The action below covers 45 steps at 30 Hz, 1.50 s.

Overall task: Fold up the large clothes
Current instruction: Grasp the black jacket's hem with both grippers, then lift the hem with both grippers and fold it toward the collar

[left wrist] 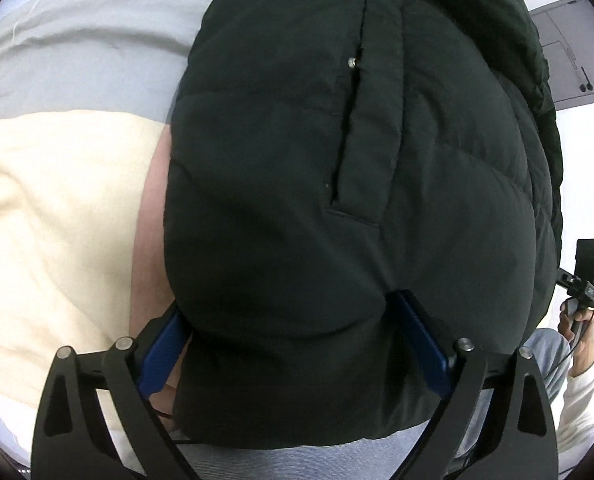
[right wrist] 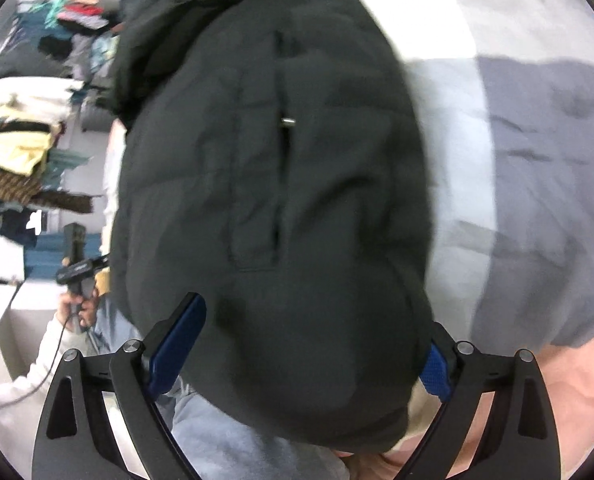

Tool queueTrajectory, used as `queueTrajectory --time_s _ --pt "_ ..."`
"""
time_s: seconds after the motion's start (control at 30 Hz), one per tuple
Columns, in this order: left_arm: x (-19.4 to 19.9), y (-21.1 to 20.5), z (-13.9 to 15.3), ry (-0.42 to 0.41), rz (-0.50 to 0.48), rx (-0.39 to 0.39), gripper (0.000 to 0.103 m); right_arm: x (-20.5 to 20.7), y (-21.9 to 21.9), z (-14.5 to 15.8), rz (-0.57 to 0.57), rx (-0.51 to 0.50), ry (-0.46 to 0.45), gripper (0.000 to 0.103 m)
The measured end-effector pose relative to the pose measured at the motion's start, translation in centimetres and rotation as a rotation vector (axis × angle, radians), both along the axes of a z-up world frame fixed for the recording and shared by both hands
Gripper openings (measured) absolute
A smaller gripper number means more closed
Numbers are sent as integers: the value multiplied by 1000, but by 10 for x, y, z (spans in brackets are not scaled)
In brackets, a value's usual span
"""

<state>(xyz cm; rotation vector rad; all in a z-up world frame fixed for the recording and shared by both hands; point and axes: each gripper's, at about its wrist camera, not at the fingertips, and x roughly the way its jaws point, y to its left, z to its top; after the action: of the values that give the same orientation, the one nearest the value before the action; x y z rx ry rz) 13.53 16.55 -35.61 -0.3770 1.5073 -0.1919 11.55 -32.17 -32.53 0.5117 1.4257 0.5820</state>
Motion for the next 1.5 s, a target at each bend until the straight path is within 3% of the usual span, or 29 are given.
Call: queueTrajectory --time_s 0.17,0.3,0.43,0.6,0.8,0.87,1.0,1.17,1.23,1.3,1.5 --pt "-1 -2 3 -19 -19 -5 83 1 13 13 57 64 -70 95" --pt "0 -5 4 -30 -31 -4 78 4 20 8 55 87 -64 95" --pt "1 1 2 -20 -27 -8 79 8 27 -4 48 78 -8 95" --pt "4 13 -1 18 1 -22 86 12 25 -17 82 73 62 95" --pt "7 14 -7 34 -18 -93 87 11 41 -5 196 126 19 92" --pt "8 13 -6 25 -27 -120 85 10 46 2 233 136 -20 83" --pt "7 12 0 1 -38 -195 64 4 56 9 294 112 -60 69" --pt "9 11 10 -63 -14 -247 36 0 66 22 335 27 -116 30" --pt "4 10 17 -97 5 -262 26 -1 63 32 306 46 -141 21" --pt "2 12 24 -153 54 -309 16 -4 71 47 284 38 -181 16" --pt "-10 36 49 -293 191 -454 9 -12 68 94 168 51 -314 9"
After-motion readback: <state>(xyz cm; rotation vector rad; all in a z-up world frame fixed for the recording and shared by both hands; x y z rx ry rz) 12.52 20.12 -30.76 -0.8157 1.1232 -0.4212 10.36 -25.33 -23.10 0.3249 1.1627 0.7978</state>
